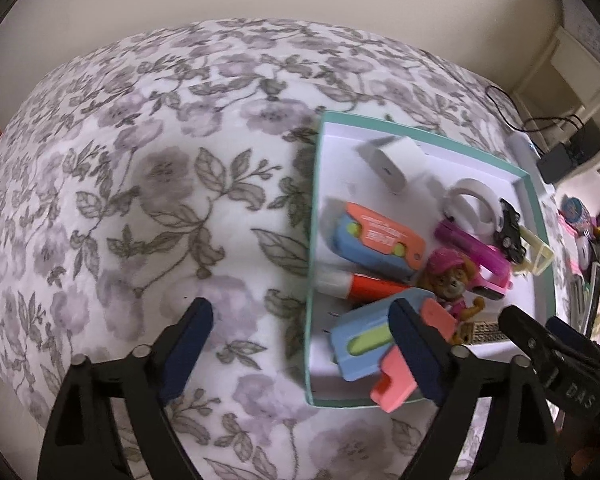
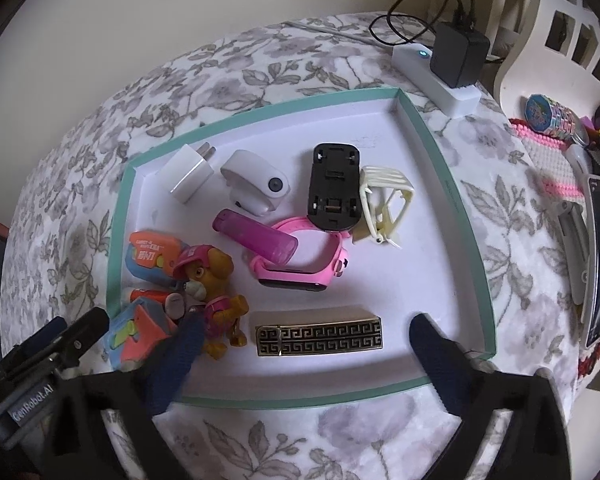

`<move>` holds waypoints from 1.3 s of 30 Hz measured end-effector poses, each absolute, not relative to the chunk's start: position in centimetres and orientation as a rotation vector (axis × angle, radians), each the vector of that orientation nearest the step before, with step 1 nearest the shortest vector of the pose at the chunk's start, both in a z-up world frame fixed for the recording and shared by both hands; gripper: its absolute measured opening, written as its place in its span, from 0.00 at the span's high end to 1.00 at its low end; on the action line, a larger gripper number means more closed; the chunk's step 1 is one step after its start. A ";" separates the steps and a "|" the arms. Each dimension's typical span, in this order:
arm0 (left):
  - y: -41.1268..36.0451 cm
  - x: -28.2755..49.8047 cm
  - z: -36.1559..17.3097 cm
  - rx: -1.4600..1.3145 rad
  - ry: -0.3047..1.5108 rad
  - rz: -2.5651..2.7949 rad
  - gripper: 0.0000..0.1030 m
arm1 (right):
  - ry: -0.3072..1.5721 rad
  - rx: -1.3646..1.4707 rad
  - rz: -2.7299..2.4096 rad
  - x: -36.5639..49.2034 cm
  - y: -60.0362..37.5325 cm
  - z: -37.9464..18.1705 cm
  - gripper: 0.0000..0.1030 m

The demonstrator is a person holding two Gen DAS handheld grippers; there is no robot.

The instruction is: Organize rigid objects

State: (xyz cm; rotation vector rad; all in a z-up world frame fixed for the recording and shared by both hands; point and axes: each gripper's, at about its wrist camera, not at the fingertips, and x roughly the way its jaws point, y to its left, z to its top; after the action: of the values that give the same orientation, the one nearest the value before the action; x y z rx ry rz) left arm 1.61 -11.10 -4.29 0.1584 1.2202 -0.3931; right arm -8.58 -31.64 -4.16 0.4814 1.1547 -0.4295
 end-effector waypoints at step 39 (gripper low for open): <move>-5.7 1.1 1.5 0.138 1.004 -0.283 0.09 | 0.988 0.375 -0.353 -8.6 -26.8 0.7 0.00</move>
State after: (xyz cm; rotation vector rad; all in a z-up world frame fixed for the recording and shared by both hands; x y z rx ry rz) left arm 1.08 -5.75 1.46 0.1381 1.0042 -0.2827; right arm -8.64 -26.83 0.67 0.3747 0.9879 -0.3533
